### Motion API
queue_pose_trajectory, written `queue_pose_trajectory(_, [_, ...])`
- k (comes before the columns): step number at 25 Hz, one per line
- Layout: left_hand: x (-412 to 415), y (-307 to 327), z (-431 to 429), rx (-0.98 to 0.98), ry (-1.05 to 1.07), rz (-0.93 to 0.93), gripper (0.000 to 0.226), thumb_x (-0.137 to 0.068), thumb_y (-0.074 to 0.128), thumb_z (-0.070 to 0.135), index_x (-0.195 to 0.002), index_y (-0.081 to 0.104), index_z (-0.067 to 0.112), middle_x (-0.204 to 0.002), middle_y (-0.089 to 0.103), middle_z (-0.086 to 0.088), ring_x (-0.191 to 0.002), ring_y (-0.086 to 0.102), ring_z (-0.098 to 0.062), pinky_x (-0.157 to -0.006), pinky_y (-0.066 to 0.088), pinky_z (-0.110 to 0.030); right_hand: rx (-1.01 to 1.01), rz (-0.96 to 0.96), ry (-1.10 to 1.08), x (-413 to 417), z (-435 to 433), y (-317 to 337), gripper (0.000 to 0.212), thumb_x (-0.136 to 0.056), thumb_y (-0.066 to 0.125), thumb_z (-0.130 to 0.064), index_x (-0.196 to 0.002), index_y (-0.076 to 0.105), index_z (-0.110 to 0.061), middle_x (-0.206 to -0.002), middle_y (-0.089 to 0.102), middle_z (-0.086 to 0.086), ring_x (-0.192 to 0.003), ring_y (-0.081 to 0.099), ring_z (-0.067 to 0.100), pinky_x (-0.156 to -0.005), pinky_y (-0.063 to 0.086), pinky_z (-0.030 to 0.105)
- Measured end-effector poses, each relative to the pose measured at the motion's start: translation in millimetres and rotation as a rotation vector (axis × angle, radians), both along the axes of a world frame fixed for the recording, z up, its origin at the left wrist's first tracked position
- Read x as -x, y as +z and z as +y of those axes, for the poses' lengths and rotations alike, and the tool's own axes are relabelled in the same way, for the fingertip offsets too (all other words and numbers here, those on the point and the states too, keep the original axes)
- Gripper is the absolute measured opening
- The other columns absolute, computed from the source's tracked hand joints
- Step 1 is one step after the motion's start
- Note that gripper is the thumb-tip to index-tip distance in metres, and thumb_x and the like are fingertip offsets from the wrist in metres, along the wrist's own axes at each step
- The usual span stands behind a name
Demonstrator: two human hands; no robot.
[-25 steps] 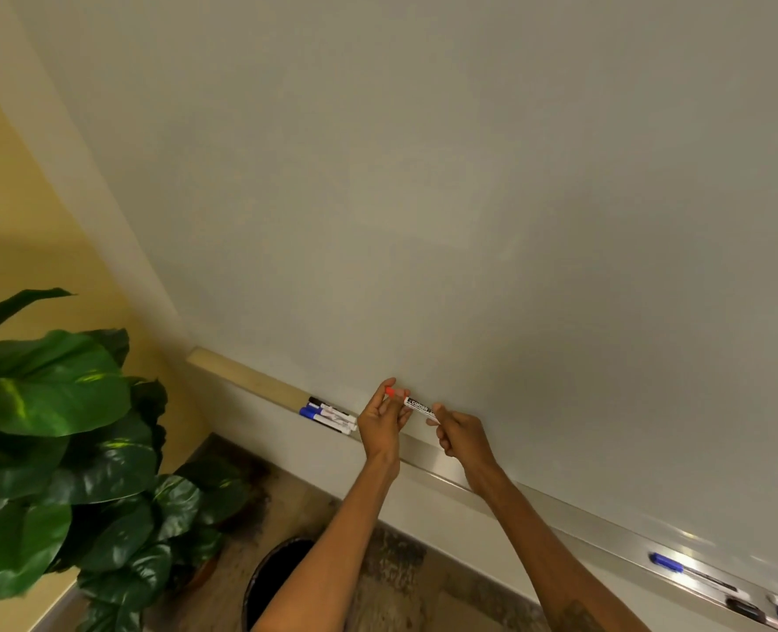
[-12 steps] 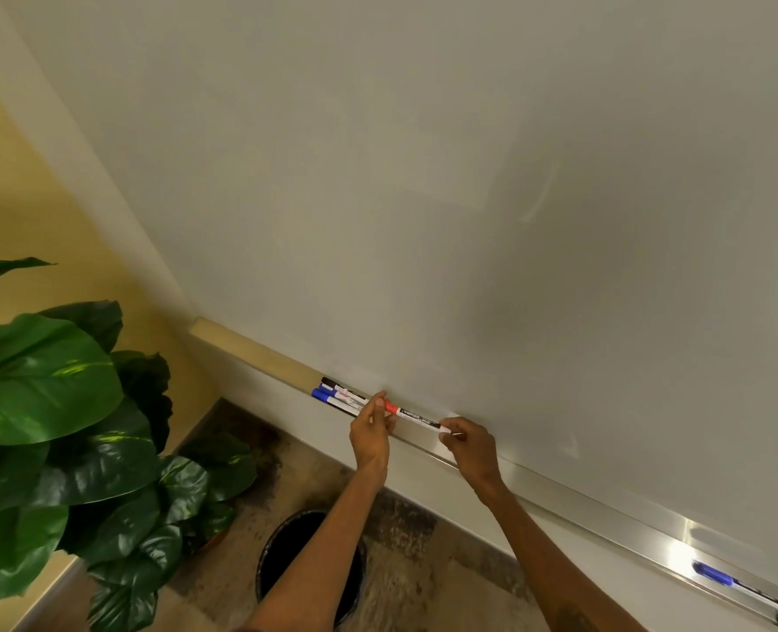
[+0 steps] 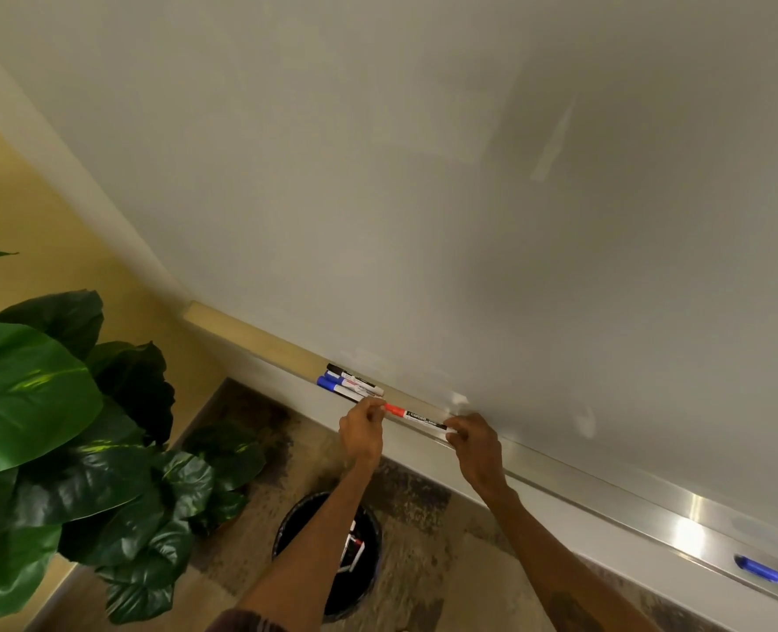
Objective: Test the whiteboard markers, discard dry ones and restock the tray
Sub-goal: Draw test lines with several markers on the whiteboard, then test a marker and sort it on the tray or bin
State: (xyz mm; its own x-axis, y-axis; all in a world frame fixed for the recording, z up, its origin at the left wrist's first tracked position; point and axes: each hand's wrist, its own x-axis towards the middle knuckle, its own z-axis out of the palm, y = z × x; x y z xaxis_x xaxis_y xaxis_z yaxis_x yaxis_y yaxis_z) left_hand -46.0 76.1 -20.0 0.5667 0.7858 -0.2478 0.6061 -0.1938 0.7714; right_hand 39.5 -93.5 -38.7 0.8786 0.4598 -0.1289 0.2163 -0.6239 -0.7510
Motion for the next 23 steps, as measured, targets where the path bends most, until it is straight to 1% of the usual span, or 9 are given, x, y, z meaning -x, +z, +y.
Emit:
queue_pose_trajectory(2, [1,-6,4,-0.079,-0.054,0.06,0.023,-0.096,0.062,0.018,-0.117,0.07,0.015,-0.116,0.071,-0.006,-0.11,0.064,-0.021,-0.094,0.051,-0.03,0.013,-0.014,-0.005,1,2,-5,0.017,-0.09,0.066,-0.006,-0.103,0.074,-0.014,-0.102,0.065,0.007,-0.091,0.062,0.021,-0.078,0.043,0.024])
queue_pose_trajectory(5, [2,-16,7,-0.215,-0.148,0.124,0.026,-0.096,0.063,0.02,-0.121,0.069,0.017,-0.129,0.065,-0.004,-0.118,0.056,-0.021,-0.098,0.046,-0.027,0.051,-0.012,-0.009,1,5,-12,0.018,-0.09,0.066,-0.004,-0.105,0.074,-0.01,-0.103,0.064,0.009,-0.093,0.061,0.023,-0.078,0.039,0.022])
queue_pose_trajectory(8, [4,-20,9,-0.237,-0.162,0.184,0.03,-0.097,0.061,0.022,-0.127,0.066,0.017,-0.137,0.059,-0.004,-0.124,0.052,-0.021,-0.102,0.044,-0.028,0.082,-0.004,-0.002,2,7,-17,0.019,-0.09,0.066,-0.003,-0.107,0.073,-0.008,-0.105,0.064,0.01,-0.097,0.062,0.025,-0.083,0.04,0.02])
queue_pose_trajectory(10, [6,-24,10,-0.221,-0.158,0.175,0.032,-0.098,0.06,0.021,-0.129,0.065,0.017,-0.137,0.059,-0.005,-0.124,0.053,-0.02,-0.102,0.044,-0.027,0.085,0.009,-0.002,3,8,-19,0.019,-0.09,0.066,-0.003,-0.108,0.073,-0.007,-0.106,0.065,0.011,-0.099,0.061,0.025,-0.085,0.039,0.021])
queue_pose_trajectory(13, [8,-27,10,-0.185,-0.118,0.134,0.03,-0.097,0.061,0.018,-0.126,0.067,0.017,-0.133,0.062,-0.005,-0.12,0.056,-0.019,-0.1,0.045,-0.026,0.083,0.035,-0.003,3,11,-22,0.019,-0.091,0.065,-0.004,-0.109,0.072,-0.006,-0.107,0.065,0.012,-0.102,0.061,0.027,-0.089,0.04,0.023])
queue_pose_trajectory(15, [11,-29,10,-0.138,-0.064,0.093,0.028,-0.096,0.062,0.014,-0.123,0.067,0.018,-0.13,0.063,-0.005,-0.117,0.057,-0.018,-0.1,0.048,-0.029,0.088,0.047,-0.001,3,12,-23,0.019,-0.092,0.064,-0.006,-0.11,0.072,-0.006,-0.109,0.065,0.013,-0.104,0.061,0.028,-0.09,0.04,0.025])
queue_pose_trajectory(17, [14,-30,9,-0.073,-0.042,0.078,0.03,-0.095,0.062,0.01,-0.124,0.066,0.017,-0.129,0.062,-0.006,-0.114,0.059,-0.019,-0.099,0.052,-0.032,0.099,0.067,-0.006,3,14,-23,0.02,-0.093,0.063,-0.008,-0.112,0.071,-0.007,-0.111,0.065,0.013,-0.105,0.06,0.028,-0.089,0.038,0.024])
queue_pose_trajectory(19, [15,-30,8,-0.026,-0.057,0.077,0.033,-0.095,0.061,0.008,-0.127,0.064,0.016,-0.13,0.061,-0.007,-0.115,0.059,-0.019,-0.099,0.053,-0.033,0.095,0.073,-0.01,2,15,-25,0.02,-0.093,0.063,-0.007,-0.111,0.072,-0.007,-0.11,0.064,0.014,-0.105,0.06,0.029,-0.089,0.038,0.025])
queue_pose_trajectory(23, [15,-31,3,-0.012,-0.085,0.071,0.033,-0.096,0.06,0.008,-0.128,0.064,0.014,-0.132,0.06,-0.005,-0.117,0.058,-0.018,-0.1,0.051,-0.031,0.122,0.068,0.016,-1,17,-28,0.022,-0.092,0.064,-0.005,-0.113,0.071,-0.007,-0.11,0.064,0.015,-0.105,0.061,0.03,-0.093,0.044,0.032])
